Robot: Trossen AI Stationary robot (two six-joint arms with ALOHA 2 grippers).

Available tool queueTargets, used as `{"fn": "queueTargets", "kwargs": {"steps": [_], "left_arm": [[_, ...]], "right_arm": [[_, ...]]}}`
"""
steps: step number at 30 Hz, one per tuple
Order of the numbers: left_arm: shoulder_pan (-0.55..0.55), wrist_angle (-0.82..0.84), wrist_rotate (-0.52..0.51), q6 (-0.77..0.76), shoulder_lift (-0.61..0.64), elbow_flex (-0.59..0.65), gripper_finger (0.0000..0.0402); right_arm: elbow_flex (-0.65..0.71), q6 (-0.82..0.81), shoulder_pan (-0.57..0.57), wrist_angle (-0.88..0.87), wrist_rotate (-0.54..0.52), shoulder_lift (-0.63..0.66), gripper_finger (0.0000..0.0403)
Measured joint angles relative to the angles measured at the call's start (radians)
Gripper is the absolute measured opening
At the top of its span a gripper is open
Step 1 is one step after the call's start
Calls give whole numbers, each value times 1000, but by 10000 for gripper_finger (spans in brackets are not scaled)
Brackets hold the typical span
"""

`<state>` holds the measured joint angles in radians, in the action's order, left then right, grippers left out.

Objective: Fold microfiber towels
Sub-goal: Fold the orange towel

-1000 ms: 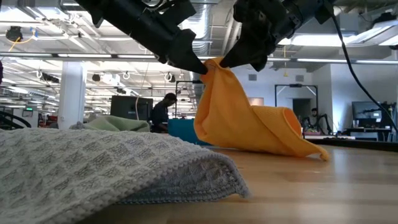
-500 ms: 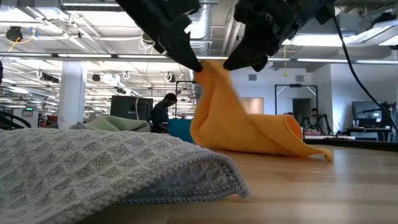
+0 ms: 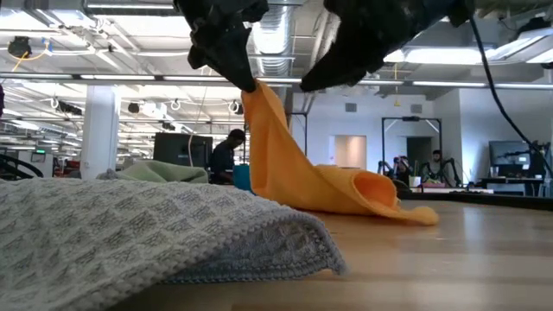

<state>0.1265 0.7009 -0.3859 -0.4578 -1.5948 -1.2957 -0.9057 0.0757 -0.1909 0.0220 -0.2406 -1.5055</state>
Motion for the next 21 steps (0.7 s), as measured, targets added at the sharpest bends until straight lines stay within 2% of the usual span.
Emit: {"fn": "queueTargets", "kwargs": {"steps": [5, 8, 14, 21], "left_arm": [[0, -9, -2, -10, 0, 0, 0], [0, -10, -10, -22, 0, 0, 0], [0, -9, -15, -22, 0, 0, 0], [0, -8, -19, -22, 0, 0, 0]], "right_arm": [[0, 81, -73, 151, -243, -93, 149], [-3, 63, -86, 236, -327, -137, 145], [-36, 56, -89, 305, -356, -224, 143], [-94, 56, -91, 302, -472, -288, 140]]}}
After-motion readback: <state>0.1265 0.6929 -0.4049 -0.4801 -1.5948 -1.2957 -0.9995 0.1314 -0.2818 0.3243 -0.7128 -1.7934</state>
